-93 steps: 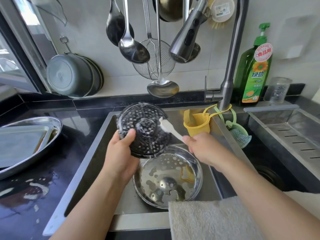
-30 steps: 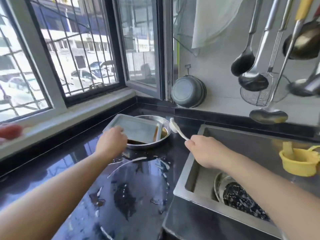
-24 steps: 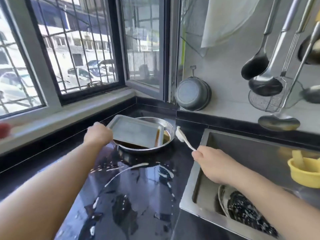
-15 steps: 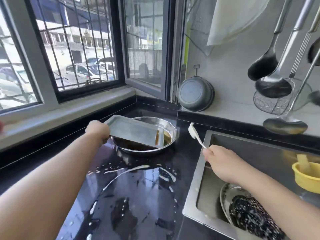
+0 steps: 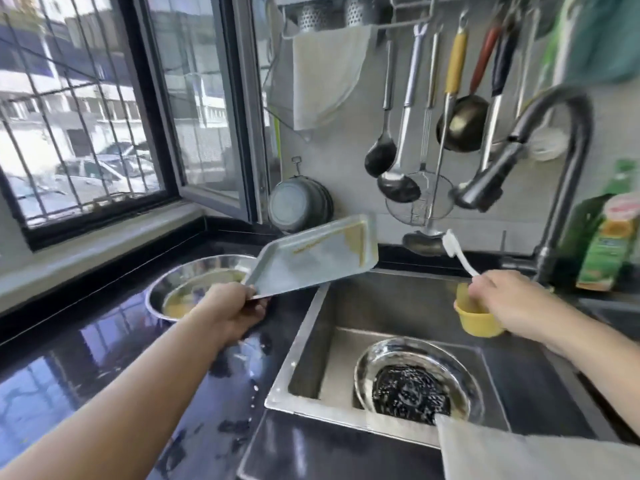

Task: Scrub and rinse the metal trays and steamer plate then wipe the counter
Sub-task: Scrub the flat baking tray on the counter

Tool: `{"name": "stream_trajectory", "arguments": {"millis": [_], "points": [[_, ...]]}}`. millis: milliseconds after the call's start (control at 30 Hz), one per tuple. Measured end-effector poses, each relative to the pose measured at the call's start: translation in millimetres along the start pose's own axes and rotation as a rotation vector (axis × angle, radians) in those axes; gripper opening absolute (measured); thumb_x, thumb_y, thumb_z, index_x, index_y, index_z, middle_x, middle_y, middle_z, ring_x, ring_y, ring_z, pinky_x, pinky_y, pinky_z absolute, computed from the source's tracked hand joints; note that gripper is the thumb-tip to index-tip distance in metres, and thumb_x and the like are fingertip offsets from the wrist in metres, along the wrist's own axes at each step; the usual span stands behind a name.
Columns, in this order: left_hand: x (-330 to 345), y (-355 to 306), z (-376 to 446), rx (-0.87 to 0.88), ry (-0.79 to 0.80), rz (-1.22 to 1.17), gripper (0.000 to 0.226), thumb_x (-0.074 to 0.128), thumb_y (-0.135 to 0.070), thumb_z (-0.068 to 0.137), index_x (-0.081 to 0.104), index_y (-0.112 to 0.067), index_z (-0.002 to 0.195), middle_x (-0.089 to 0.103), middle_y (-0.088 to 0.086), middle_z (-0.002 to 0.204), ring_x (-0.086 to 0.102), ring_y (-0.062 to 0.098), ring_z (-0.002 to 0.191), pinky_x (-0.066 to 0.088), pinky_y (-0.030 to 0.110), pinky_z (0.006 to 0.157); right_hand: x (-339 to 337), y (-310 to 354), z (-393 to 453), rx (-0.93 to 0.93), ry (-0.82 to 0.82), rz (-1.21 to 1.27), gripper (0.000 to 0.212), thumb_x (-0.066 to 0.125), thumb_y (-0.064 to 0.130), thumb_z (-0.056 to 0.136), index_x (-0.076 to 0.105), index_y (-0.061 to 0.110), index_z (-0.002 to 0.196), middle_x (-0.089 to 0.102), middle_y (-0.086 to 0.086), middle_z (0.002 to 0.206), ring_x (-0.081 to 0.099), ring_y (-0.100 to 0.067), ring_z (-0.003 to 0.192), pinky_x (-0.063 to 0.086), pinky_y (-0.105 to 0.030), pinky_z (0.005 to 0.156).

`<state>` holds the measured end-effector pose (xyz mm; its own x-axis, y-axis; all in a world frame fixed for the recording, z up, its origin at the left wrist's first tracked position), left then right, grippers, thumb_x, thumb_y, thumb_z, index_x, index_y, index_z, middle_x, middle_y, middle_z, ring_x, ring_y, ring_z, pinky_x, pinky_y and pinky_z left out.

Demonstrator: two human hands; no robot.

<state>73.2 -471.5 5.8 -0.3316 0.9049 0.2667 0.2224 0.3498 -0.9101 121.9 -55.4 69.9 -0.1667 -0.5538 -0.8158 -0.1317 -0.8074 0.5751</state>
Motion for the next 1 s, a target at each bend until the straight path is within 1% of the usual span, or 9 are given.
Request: {"name": "stream_trajectory", "arguments": {"millis": [133,267,400,467,533,667,767,833,1000], "points": [[91,63,-15,-0.172,0.145,0.046,0.013,0.046,0.006,0.106,0.054,0.002,0.096,0.057,0.019,0.085,0.056,0.024,0.073,0.049,0.021,0.036,-34,-74,-9,0.107,0.014,-0.168,0.024,0.045,0.016,0.104,0.059,0.011,0.086,0.055,-0.007,0.078,0.051,-0.021,0.068,0.034,-0.033,0.055],[146,110,-14,-0.122,0.203,0.303,0.01,0.055,0.009,0.1,0.059,-0.001,0.1,0.062,0.02,0.089,0.061,0.025,0.073,0.054,0.027,0.039,-34,-141,8,0.198,0.077,-0.191,0.019,0.049,0.011,0.099,0.065,0.003,0.092,0.066,-0.015,0.086,0.064,-0.034,0.08,0.045,-0.036,0.065],[164,93,6,0.317,0.158,0.762,0.021,0.067,-0.004,0.093,0.069,-0.015,0.074,0.072,0.017,0.079,0.072,0.042,0.078,0.064,0.054,0.07,-37,-158,44,0.197,0.001,-0.274,0.024,0.047,0.022,0.101,0.058,0.012,0.083,0.062,-0.008,0.083,0.06,-0.026,0.073,0.041,-0.034,0.057],[177,74,0,0.639,0.153,1.108,0.024,0.066,-0.017,0.094,0.07,-0.027,0.073,0.071,-0.002,0.07,0.07,0.033,0.076,0.06,0.043,0.076,-35,-152,66,0.199,-0.029,-0.29,0.019,0.046,0.021,0.101,0.058,0.009,0.093,0.06,-0.009,0.088,0.057,-0.025,0.072,0.035,-0.031,0.051],[194,62,-17,0.983,0.195,1.316,0.026,0.061,-0.013,0.096,0.075,-0.033,0.086,0.072,-0.015,0.079,0.063,0.016,0.076,0.055,0.035,0.075,-33,-140,90,0.188,-0.071,-0.327,0.015,0.046,0.018,0.102,0.058,0.01,0.107,0.059,-0.008,0.091,0.059,-0.025,0.074,0.036,-0.03,0.049],[212,71,-35,1.465,0.45,1.516,0.028,0.055,-0.021,0.086,0.074,-0.026,0.104,0.074,-0.009,0.097,0.074,0.019,0.083,0.058,0.03,0.061,-32,-130,138,0.203,-0.167,-0.336,0.019,0.05,0.019,0.099,0.062,0.01,0.112,0.057,-0.006,0.084,0.062,-0.026,0.073,0.045,-0.031,0.055],[219,78,-31,1.667,0.491,1.593,0.038,0.049,-0.024,0.091,0.074,-0.016,0.117,0.075,0.0,0.113,0.076,0.024,0.088,0.061,0.034,0.057,-31,-130,168,0.208,-0.223,-0.313,0.033,0.049,0.035,0.103,0.065,0.009,0.116,0.059,-0.007,0.086,0.062,-0.027,0.075,0.045,-0.031,0.056],[225,76,-28,1.776,0.442,1.593,0.039,0.048,-0.019,0.091,0.074,-0.012,0.12,0.075,0.006,0.114,0.076,0.028,0.08,0.059,0.036,0.051,-28,-128,182,0.202,-0.25,-0.313,0.035,0.052,0.038,0.103,0.065,0.008,0.114,0.06,-0.008,0.083,0.059,-0.024,0.069,0.04,-0.029,0.051],[245,77,-16,1.83,0.392,1.558,0.044,0.047,-0.016,0.089,0.071,-0.011,0.126,0.074,0.008,0.111,0.073,0.03,0.069,0.055,0.036,0.043,-23,-122,193,0.204,-0.361,-0.406,0.02,0.067,0.018,0.096,0.068,0.006,0.112,0.057,-0.008,0.076,0.059,-0.025,0.066,0.05,-0.032,0.052]]}}
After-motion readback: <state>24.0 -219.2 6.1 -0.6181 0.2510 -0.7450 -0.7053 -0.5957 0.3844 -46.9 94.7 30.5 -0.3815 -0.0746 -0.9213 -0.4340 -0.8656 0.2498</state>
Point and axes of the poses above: each hand's wrist, its own z-axis towards the middle knuckle, its own x-axis out of the palm, y = z × x, the point moved 7 cm from there along z, towards the middle knuckle
